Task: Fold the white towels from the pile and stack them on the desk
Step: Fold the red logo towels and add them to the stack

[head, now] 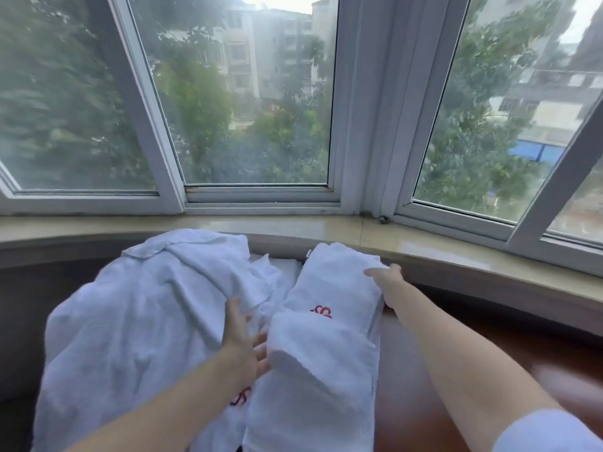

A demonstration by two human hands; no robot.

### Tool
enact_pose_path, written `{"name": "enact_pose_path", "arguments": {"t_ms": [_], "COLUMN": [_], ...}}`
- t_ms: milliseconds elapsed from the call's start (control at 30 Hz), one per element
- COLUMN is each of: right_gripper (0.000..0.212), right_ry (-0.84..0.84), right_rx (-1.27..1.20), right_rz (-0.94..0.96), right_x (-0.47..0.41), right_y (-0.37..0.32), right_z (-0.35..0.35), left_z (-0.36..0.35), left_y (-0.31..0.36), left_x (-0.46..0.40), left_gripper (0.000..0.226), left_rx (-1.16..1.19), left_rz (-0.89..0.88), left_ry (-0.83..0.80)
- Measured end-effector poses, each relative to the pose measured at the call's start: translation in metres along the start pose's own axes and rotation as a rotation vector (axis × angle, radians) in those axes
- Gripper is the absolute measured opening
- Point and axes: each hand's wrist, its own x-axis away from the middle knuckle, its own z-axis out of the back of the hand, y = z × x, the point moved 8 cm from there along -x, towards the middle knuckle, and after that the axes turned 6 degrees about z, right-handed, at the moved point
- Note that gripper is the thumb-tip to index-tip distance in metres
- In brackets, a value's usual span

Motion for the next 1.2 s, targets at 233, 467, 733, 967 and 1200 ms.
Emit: {"name": "enact_pose_path", "arguments": {"t_ms": [233,467,733,967,1200], "right_gripper": [0.053,0.047,0.065,0.078,0.08], "right_ry": [0.101,0.153,0.122,-0.109,-0.355], "right_rx": [0.022,-0.179,0.05,-0.025,-0.072], "right_rz": [0.352,0.509,0.13,0.195,0.084], "right_x": [-0.032,-0.036,-0.012,0.052,0.106], "right_y": [-0.028,-0.063,0.015,0.042,0.049], "right_z": [-0.001,-0.008,0.0,-0.018,-0.025], "left_z": [-0.013,-0.025,0.005,-0.007,-0.006], "left_y": [0.008,0.003,-0.024,-0.025,-0.024], "left_x": [-0.029,-0.01,-0.024,-0.01,0.008], "left_gripper": [0.043,0.05,0.069,0.083,0.072], "left_rx": [-0.611,-0.904,-0.917,-0.901,-0.562], "left_rz": [0.134,0.142,0.113,0.008,0.066], "left_ry": [-0.215,-0.593,-0.368,-0.34,-0.458]}}
